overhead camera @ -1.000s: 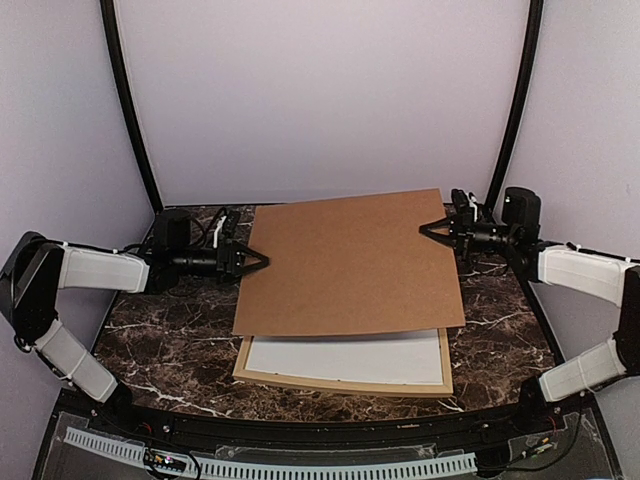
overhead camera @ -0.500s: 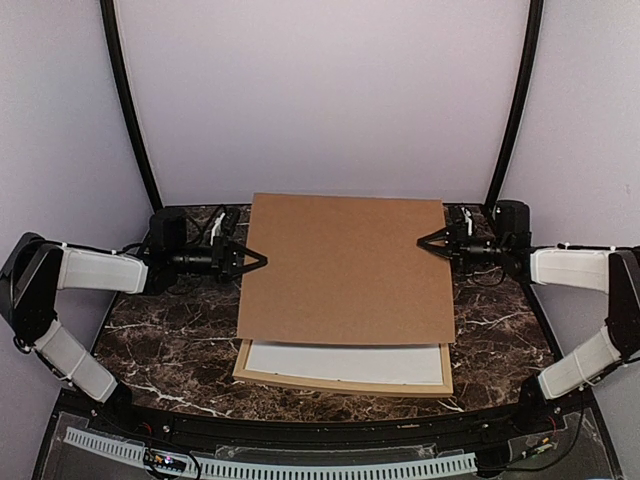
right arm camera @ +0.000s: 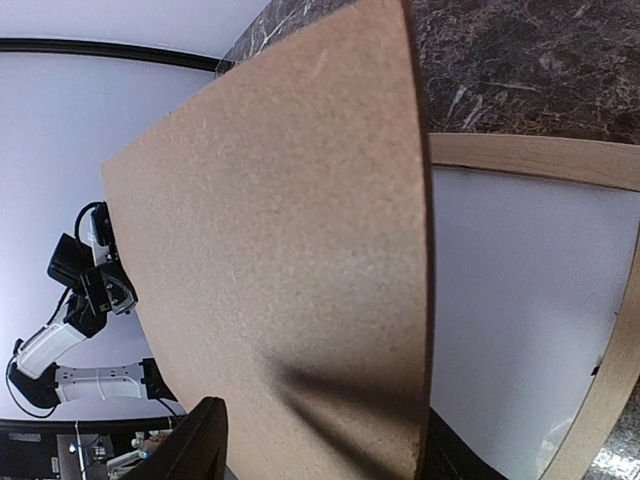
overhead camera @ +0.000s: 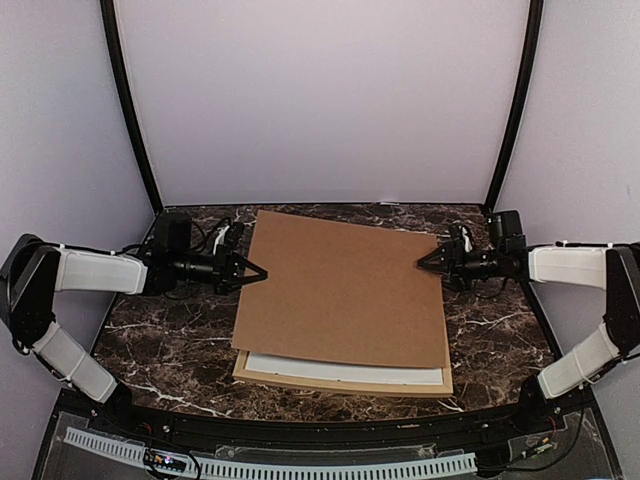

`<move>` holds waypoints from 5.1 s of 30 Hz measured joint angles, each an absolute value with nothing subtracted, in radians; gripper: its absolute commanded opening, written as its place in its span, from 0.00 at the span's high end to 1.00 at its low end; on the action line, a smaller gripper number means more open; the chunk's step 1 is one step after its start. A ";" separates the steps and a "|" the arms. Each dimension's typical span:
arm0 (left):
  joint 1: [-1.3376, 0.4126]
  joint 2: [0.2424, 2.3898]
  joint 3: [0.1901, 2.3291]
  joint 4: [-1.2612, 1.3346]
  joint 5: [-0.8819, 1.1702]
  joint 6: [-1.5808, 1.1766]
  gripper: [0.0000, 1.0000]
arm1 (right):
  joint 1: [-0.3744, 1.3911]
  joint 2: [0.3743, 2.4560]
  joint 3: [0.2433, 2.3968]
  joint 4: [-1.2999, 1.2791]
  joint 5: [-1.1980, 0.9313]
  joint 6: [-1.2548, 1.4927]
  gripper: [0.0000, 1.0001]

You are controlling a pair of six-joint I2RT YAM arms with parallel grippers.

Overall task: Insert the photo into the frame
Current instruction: Pass from the right arm to the left, then place the backboard on the frame body.

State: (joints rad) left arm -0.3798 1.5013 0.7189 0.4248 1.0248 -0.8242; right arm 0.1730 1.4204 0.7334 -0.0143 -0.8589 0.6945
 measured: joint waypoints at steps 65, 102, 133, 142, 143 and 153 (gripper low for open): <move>-0.378 1.687 0.753 0.404 1.085 -0.972 1.00 | 0.147 1.587 0.811 -0.281 -0.426 0.428 0.42; -0.387 1.728 0.886 0.242 1.100 -0.889 1.00 | 0.147 1.609 0.801 -0.252 -0.453 0.427 0.43; -0.479 1.792 0.902 0.063 0.866 -0.727 0.44 | 0.152 1.612 0.771 -0.203 -0.494 0.443 0.43; -0.495 1.797 0.948 -0.060 0.791 -0.646 0.28 | 0.154 1.613 0.771 -0.201 -0.497 0.443 0.44; -0.497 1.797 0.954 -0.070 0.783 -0.637 0.26 | 0.154 1.613 0.771 -0.201 -0.497 0.443 0.44; -0.523 1.796 1.017 -0.183 0.700 -0.568 0.18 | 0.155 1.613 0.771 -0.201 -0.496 0.442 0.44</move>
State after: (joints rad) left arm -0.5232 1.7962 1.0172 -0.1833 0.7002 -0.5678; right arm 0.1555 1.6131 0.7712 -0.2012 -0.4957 0.4423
